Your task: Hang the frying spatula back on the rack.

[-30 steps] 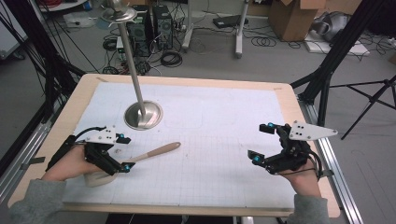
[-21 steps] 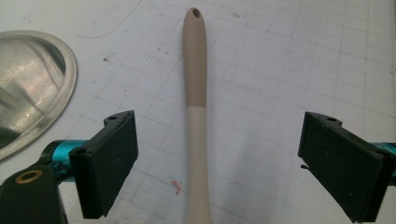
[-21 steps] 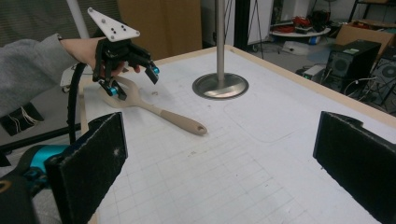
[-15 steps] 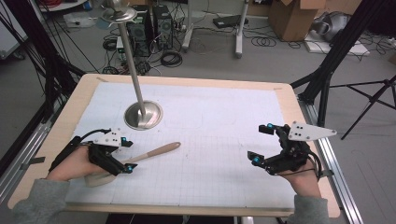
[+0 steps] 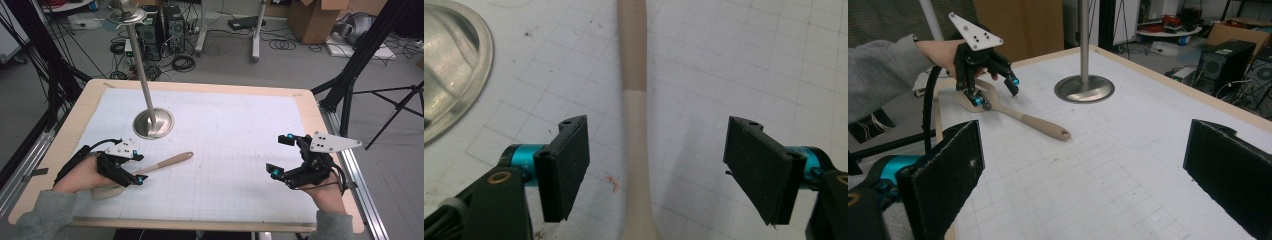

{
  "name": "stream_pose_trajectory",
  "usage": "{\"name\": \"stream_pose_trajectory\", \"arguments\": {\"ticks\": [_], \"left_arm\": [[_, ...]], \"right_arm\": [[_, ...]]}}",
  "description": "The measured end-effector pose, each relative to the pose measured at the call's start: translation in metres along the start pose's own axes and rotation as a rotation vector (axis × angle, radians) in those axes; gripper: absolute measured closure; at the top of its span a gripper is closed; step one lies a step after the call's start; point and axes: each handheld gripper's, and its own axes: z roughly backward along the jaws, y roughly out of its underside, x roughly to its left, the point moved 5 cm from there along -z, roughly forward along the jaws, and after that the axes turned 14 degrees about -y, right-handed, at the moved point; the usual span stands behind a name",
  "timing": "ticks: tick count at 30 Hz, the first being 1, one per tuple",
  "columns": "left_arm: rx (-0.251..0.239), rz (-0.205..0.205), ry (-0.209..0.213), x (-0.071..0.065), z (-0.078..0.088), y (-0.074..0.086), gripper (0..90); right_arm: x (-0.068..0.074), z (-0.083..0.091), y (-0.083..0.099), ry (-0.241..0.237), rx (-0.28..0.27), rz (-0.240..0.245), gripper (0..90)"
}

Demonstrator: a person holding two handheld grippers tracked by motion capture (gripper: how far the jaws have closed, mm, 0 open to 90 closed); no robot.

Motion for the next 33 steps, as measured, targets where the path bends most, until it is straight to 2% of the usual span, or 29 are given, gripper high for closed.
{"name": "stream_pose_trajectory", "arguments": {"ticks": [1,5,9,16,24,33], "left_arm": [[0.006,-0.009,-0.002,0.0,0.0,0.001,29.1],[0.023,0.003,-0.003,0.001,0.002,0.003,31.4],[0.037,-0.003,0.001,0.001,0.002,0.004,40.0],[0.06,-0.009,-0.009,0.002,0.001,0.007,46.2],[0.098,-0.029,-0.017,0.001,-0.001,0.01,49.5],[0.112,-0.021,-0.024,0.002,-0.001,0.015,55.6]], "right_arm": [[0.0,0.0,0.0,0.002,-0.001,0.003,1.8],[0.0,0.0,0.0,-0.001,0.003,0.0,1.8],[0.0,-0.001,0.001,-0.002,0.007,-0.001,1.8],[0.0,-0.001,0.001,-0.004,0.005,-0.002,1.8],[0.0,-0.001,0.001,-0.007,0.009,-0.003,1.8],[0.0,-0.001,0.001,-0.006,0.003,0.001,1.8]]}}
